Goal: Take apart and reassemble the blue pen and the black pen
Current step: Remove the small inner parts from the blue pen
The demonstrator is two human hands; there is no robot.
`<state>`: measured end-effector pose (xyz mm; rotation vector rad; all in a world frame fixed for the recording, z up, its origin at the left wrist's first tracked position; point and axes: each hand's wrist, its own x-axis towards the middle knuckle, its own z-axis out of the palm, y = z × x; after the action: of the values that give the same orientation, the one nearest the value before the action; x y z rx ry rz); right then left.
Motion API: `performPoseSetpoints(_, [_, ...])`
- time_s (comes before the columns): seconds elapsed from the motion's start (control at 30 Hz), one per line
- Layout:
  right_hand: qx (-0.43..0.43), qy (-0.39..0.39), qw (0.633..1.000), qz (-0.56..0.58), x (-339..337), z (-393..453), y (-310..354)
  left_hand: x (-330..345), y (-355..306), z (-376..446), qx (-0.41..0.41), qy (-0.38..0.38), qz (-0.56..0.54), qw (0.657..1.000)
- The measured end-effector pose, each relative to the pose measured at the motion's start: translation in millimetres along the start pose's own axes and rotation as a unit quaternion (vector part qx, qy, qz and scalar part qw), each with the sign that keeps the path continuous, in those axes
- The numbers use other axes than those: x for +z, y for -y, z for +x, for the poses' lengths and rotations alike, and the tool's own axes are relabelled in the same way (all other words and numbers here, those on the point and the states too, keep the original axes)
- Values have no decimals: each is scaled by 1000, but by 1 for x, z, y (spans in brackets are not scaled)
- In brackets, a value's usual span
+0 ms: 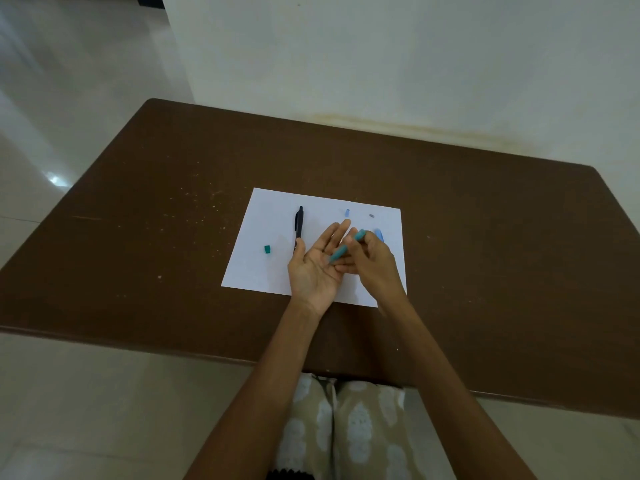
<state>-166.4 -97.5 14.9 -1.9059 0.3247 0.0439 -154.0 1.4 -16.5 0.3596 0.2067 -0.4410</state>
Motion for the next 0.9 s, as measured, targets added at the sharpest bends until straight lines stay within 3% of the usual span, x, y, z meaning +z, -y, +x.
performPoseSetpoints(0.23, [94, 3, 985, 146, 1, -4, -8, -9, 0, -2, -5, -22, 29, 999])
performPoseSetpoints(0.5, [163, 30, 918, 362, -7, -11, -8, -5, -1, -6, -6, -12, -6, 1000])
performPoseSetpoints(0.9, [147, -6, 902, 406, -13, -11, -2, -6, -3, -11, -5, 29, -21, 999])
